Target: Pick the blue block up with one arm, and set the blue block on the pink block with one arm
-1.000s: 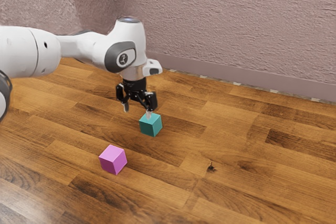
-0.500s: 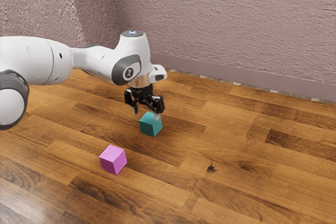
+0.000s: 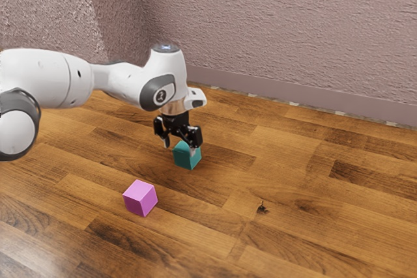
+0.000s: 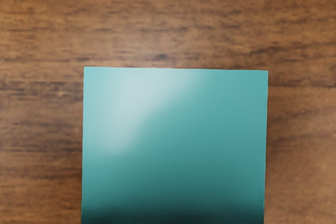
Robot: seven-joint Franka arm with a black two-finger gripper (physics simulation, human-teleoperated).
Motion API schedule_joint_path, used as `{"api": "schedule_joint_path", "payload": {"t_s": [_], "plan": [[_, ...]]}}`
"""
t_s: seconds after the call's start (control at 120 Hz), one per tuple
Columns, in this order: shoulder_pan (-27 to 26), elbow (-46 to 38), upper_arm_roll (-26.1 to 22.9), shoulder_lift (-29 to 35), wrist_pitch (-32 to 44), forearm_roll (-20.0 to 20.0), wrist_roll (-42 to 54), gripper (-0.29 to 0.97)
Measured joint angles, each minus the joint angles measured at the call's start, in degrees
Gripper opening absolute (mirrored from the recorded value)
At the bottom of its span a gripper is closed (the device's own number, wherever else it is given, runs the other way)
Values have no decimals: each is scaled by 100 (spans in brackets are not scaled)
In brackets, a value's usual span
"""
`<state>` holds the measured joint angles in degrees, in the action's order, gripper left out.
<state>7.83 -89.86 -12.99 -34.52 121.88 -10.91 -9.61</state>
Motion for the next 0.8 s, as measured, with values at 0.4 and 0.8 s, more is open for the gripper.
{"api": "schedule_joint_path", "payload": {"t_s": [0.4, 0.8], "plan": [[0, 565, -3, -586, 5, -47, 27, 58], [0, 590, 0, -621, -6, -61, 11, 40]]}}
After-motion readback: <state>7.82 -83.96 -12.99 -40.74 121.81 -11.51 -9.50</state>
